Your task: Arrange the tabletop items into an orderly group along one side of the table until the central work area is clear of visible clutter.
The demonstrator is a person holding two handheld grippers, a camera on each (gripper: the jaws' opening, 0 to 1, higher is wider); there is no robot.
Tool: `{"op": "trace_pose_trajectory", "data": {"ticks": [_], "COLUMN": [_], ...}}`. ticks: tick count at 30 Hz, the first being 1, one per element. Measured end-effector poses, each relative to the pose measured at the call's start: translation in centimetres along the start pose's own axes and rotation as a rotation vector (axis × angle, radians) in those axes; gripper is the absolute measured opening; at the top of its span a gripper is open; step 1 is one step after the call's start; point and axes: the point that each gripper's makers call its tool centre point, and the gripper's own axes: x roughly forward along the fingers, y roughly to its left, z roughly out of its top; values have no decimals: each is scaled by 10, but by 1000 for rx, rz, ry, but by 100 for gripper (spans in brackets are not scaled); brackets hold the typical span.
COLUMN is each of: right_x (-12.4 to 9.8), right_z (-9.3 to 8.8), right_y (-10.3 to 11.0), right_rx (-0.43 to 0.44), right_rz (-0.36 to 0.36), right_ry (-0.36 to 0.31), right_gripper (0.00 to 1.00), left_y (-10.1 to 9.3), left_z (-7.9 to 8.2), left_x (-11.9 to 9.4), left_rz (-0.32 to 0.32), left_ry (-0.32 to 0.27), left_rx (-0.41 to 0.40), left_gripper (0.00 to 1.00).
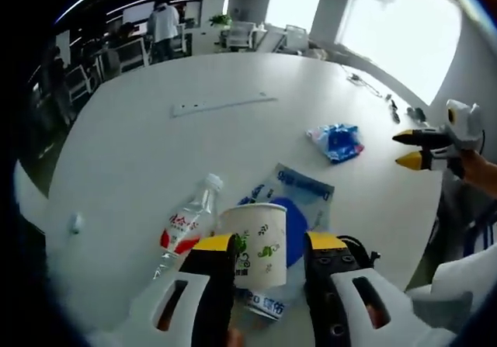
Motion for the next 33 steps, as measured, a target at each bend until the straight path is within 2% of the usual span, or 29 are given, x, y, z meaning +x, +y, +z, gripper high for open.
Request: {"op": "trace_pose_trajectory", "data": {"ticks": [21,33], "right_x": [9,14], "right_z": [-11,-20], "right_y": [5,6], "right_rx": [11,33], "right_rz": [13,20], "right_ry": [30,46], "right_gripper": [40,40], "left_y": [5,7], "left_z": [-10,-18], "left_x": [9,17], "left_rz": [1,-1], "left_ry": [31,76], "left_rx": [-27,-60], "left_gripper": [31,40]}}
